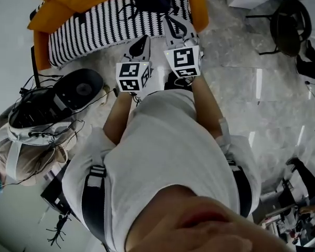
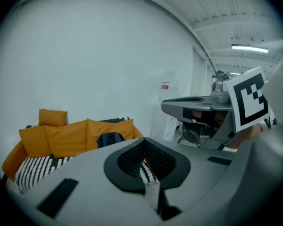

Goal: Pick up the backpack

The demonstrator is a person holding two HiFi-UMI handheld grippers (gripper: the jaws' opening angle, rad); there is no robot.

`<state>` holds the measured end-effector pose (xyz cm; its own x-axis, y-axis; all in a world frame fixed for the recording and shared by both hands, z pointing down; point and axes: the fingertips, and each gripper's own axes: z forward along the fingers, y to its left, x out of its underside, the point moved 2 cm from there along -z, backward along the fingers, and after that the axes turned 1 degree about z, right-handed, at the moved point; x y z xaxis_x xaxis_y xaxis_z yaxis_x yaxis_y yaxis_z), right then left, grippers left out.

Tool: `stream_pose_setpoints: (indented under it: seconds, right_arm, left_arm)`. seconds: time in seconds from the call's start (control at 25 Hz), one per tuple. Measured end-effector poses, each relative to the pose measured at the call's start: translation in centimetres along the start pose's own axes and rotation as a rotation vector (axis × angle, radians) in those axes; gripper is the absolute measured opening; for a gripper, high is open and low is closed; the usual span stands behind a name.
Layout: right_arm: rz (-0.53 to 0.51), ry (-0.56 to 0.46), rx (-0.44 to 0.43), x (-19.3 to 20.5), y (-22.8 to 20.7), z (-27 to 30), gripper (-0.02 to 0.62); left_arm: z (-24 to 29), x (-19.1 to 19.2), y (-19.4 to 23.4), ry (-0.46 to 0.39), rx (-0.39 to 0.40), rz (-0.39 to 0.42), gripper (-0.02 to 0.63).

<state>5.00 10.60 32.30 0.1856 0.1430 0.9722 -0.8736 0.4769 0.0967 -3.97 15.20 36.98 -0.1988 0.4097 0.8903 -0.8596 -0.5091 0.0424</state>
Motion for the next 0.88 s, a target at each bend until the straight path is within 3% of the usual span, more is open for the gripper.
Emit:
stream_pose_setpoints:
  seconds: [0.24, 0.56, 0.88]
  right_arm:
    - [-0.167, 0.087, 0.024, -0.1, 0.7, 4.7, 0.040]
    - [-0.149, 0.113, -0.031, 1.4, -0.1, 3.6, 0.040]
    - [-0.130, 0.162, -0.027, 2.6, -2.0, 5.1, 0.040]
  left_arm:
    - [1.7, -0.4, 5.2, 0.026, -0.017, 0.012, 0.012]
    - [2.6, -0.6, 4.6, 0.015, -0.079, 0.029, 0.012]
    - [6.2, -0.7, 5.4, 0.032, -0.063, 0.010, 0.012]
